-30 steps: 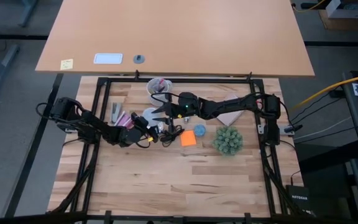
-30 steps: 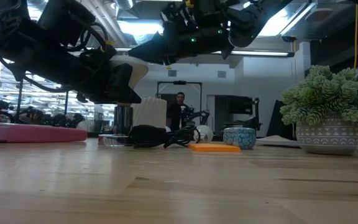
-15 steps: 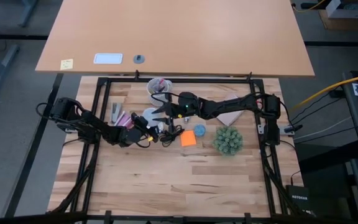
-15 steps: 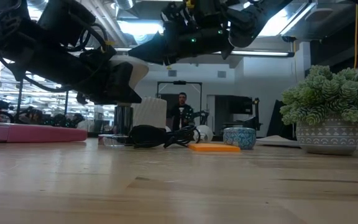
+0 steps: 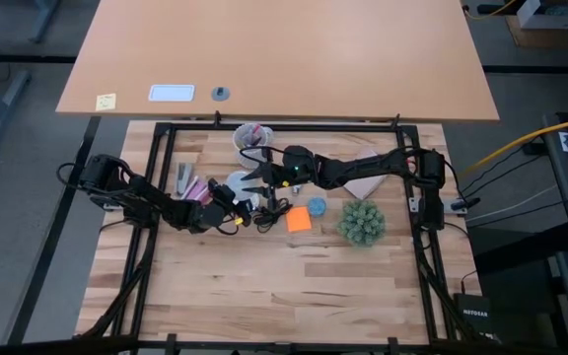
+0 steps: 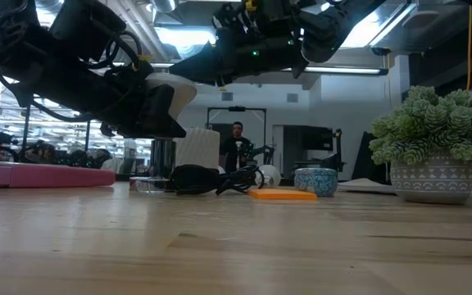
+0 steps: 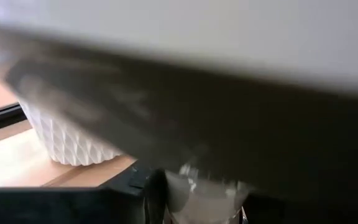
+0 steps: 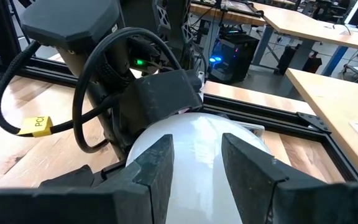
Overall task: Screw lightbulb
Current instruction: Insert the lightbulb into the silver lamp
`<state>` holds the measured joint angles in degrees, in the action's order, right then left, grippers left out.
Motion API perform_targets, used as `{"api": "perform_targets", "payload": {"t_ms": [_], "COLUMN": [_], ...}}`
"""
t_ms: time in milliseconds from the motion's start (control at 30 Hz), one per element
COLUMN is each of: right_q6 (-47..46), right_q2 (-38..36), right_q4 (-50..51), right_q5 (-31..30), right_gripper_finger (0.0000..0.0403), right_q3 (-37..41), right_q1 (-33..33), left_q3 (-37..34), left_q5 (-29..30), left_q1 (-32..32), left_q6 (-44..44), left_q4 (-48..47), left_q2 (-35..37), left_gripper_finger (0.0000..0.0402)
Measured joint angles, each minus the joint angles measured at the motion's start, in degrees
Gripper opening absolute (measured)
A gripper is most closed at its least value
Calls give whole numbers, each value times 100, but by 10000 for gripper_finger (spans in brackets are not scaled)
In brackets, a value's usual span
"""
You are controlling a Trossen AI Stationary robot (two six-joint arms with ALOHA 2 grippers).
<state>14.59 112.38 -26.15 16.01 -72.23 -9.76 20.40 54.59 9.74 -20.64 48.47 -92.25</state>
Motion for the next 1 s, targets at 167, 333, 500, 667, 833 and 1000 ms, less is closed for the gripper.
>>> {"api": "perform_targets", "payload": {"t_ms": [167, 333, 500, 667, 833, 1000], "right_q6": [0, 0, 1, 2, 0, 2], "right_q2": [2, 2, 2, 2, 2, 2], "right_q4": [0, -2, -2, -2, -2, 0], "right_q5": [0, 0, 0, 2, 2, 6], "right_gripper_finger": [143, 143, 143, 143, 143, 143], "right_q3": [2, 2, 2, 2, 2, 2], "right_q1": [0, 0, 0, 0, 0, 0], "left_q3": [0, 0, 0, 8, 20, 37], "left_q5": [0, -4, -2, 2, 55, 14], "left_q1": [0, 0, 0, 0, 0, 3], "left_q6": [91, 93, 111, -166, -418, -296], "left_q4": [-140, -164, -164, -311, -529, -517], "left_q2": [0, 0, 0, 0, 11, 9], "left_gripper_finger": [155, 155, 155, 156, 189, 229]}}
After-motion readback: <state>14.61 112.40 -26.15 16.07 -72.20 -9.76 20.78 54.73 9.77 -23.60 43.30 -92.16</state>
